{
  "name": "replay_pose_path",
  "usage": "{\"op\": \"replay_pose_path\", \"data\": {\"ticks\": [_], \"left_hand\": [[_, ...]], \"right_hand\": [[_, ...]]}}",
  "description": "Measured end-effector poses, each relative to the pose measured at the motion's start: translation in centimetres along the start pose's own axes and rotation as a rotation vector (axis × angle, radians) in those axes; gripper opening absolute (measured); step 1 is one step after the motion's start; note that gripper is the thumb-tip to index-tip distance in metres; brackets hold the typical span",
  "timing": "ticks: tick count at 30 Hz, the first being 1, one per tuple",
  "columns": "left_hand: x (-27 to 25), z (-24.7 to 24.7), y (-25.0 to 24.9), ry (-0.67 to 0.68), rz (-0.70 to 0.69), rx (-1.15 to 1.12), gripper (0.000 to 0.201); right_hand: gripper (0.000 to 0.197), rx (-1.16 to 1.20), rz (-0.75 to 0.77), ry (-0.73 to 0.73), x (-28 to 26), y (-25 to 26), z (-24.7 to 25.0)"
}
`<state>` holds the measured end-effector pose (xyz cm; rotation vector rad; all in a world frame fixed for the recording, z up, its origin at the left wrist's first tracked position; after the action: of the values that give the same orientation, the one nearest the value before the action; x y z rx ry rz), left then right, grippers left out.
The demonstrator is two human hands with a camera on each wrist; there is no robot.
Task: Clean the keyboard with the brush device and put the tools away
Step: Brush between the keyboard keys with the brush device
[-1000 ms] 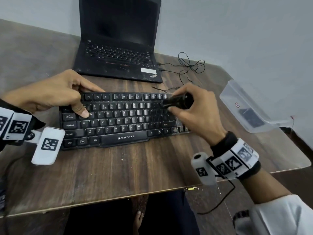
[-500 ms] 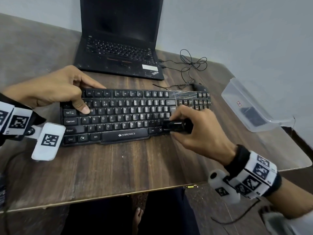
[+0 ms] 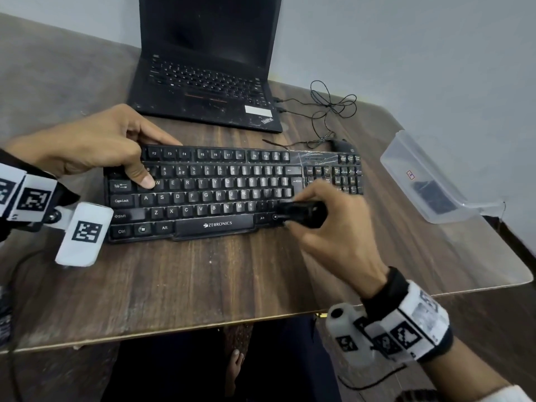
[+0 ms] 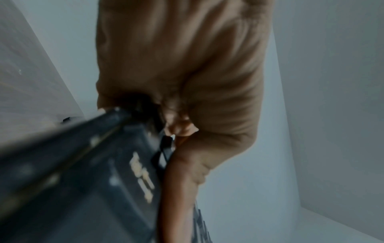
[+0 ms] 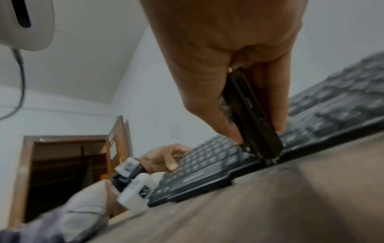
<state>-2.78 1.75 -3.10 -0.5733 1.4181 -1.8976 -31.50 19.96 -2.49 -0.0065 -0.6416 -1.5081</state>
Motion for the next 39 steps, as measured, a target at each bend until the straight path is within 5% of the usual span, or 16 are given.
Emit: {"op": "replay_pose_path", "data": {"ticks": [3,10,17,25,33,39], "left_hand": [[0.1,0.0,0.0,-0.012,0.021,0.004,0.072],[-0.2,-0.2,-0.1,-0.02,0.035,0.015,0.072],[-0.4,0.0,-0.1,-0.025,0.067,0.011,0.074],[-0.5,-0.2,-0.4,-0.041,0.054,0.061,0.07],[-0.2,-0.1,-0.3,-0.022,0.033,0.038,0.075],[-0.2,-0.2,-0.4,-0.012,0.009,0.026,0.076]], "right_hand": [[0.028,0.068,0.048,0.048,-0.6,1.3,-1.2],[0.026,-0.085,-0.195,-0.156,0.3,-1.3,1.5],[0.029,0.156,-0.023,0.07,-1.1,6.8,-4.1],[0.025,-0.093,-0.295,-0.168,2.0,-1.7,2.3],[0.025,0.088,-0.009,0.074,1.9,5.6,-2.1],[0.021,-0.089,-0.197,-0.18,6.5,0.0,2.9]]}}
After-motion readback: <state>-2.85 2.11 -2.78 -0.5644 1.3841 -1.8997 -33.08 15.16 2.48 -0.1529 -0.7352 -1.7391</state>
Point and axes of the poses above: each hand's wrist, its own x-axis towards the middle knuckle, its own z-axis out of the back of the hand, y = z × x, the point moved 4 cm from there along x, towards the middle knuckle, and after that the axes turned 4 degrees about -x, right-handed, at the moved point
